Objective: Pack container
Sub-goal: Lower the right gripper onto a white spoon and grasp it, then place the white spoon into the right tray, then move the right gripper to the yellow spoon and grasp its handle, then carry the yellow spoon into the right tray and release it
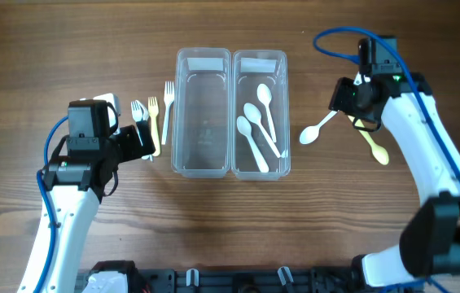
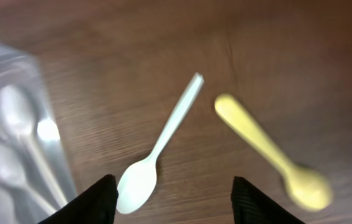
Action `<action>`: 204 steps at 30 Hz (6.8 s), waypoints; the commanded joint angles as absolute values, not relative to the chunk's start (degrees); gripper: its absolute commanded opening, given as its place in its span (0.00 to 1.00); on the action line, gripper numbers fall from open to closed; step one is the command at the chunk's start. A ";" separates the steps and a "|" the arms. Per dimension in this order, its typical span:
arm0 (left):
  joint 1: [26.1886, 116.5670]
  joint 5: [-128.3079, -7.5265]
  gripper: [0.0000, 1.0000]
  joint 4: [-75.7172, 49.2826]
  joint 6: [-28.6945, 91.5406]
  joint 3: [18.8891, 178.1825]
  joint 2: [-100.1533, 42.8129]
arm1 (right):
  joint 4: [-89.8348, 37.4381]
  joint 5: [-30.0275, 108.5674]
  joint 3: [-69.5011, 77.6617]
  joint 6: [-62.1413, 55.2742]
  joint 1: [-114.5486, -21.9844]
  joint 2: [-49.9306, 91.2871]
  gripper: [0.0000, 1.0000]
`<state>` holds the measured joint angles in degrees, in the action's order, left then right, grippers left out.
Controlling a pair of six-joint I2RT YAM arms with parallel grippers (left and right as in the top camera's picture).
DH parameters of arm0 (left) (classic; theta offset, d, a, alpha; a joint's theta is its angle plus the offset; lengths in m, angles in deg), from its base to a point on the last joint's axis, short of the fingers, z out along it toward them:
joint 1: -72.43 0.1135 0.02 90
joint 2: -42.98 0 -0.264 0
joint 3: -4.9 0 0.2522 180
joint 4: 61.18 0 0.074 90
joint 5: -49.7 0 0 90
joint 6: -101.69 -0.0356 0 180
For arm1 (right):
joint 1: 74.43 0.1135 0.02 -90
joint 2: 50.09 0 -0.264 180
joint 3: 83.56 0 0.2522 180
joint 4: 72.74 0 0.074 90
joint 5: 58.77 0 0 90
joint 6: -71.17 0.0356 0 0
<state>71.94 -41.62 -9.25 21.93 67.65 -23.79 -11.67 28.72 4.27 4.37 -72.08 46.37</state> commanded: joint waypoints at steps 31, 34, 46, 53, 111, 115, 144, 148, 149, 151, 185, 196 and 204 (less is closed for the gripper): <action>71.56 -41.06 1.00 -9.43 22.47 68.81 -24.07 | -15.22 36.96 3.63 16.52 -70.86 67.73 0.04; 71.56 -41.06 1.00 -9.43 22.47 68.81 -24.07 | -15.24 35.30 3.70 14.10 -70.83 65.58 0.04; 71.56 -41.06 1.00 -9.43 22.47 68.81 -24.07 | -17.82 45.18 4.22 0.13 -66.18 41.41 0.04; 71.56 -41.06 1.00 -9.43 22.47 68.81 -24.07 | -18.69 45.25 3.52 0.00 -56.19 41.19 0.04; 71.56 -41.06 1.00 -9.43 22.47 68.81 -24.07 | -8.90 33.84 2.54 -45.62 -87.21 60.60 0.56; 71.56 -41.08 1.00 -9.43 22.47 68.81 -24.07 | -10.49 32.24 0.31 -43.83 -87.21 60.75 0.52; 71.56 -41.06 1.00 -9.40 22.47 68.81 -24.07 | -13.16 35.52 2.32 -19.67 -83.18 60.08 0.04; 71.56 -41.06 1.00 -9.43 22.45 68.81 -24.07 | -11.28 38.14 6.30 -19.70 -80.26 57.78 0.04; 71.56 -41.08 1.00 -9.43 22.47 68.81 -24.07 | -10.97 39.35 7.19 -19.67 -79.40 56.84 0.04; 71.56 -41.08 1.00 -9.43 22.47 68.81 -24.07 | -10.89 42.14 8.59 -19.65 -77.68 54.50 0.04; 71.56 -41.06 1.00 -9.43 22.47 68.81 -24.07 | -17.62 38.47 5.49 0.96 -74.22 65.50 0.38; 71.56 -41.06 1.00 -9.40 22.47 68.81 -24.07 | -15.08 36.96 5.49 0.65 -74.22 69.06 0.04; 71.56 -41.06 1.00 -9.43 22.47 68.81 -24.07 | -14.06 37.03 5.64 -0.75 -73.33 53.63 0.04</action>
<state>71.94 -41.62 -9.25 21.93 67.65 -23.79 -14.25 38.45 5.97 0.41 -74.27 64.21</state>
